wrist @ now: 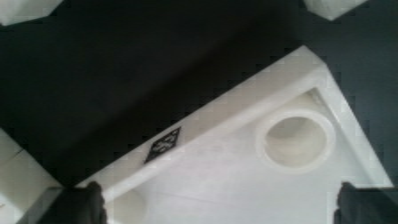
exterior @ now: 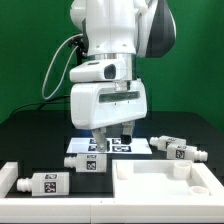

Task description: Assemble one leg

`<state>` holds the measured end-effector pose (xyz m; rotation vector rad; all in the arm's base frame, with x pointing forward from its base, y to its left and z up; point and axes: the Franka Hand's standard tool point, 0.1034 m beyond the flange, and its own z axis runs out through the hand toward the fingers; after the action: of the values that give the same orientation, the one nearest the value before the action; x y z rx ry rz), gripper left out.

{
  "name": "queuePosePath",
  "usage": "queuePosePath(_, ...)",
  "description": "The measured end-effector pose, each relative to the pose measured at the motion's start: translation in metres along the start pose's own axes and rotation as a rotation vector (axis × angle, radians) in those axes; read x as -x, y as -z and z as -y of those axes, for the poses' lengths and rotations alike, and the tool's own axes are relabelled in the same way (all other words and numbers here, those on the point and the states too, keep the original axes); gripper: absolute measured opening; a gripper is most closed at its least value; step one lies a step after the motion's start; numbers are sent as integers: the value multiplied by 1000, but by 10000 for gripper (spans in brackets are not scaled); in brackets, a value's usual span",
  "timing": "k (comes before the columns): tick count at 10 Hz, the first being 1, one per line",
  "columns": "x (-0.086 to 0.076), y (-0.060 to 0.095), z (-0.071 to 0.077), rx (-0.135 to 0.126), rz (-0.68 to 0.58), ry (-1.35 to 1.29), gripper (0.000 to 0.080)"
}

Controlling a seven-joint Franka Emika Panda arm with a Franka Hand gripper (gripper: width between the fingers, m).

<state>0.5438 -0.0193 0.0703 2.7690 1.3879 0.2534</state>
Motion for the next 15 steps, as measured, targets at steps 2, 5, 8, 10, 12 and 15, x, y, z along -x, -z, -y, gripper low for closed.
queuePosePath(2, 4, 0, -3, 3, 3, 41, 649)
queuePosePath(5, 19, 7, -50, 43, 41, 282, 649)
queuePosePath(8, 19, 5, -63, 59, 51, 429, 649)
queuePosePath(10, 21, 4, -64, 57, 61, 556, 649)
queuePosePath(12, 22, 3, -66, 59, 65, 558, 649)
queuePosePath(15, 23, -11, -84, 138, 69, 479, 649)
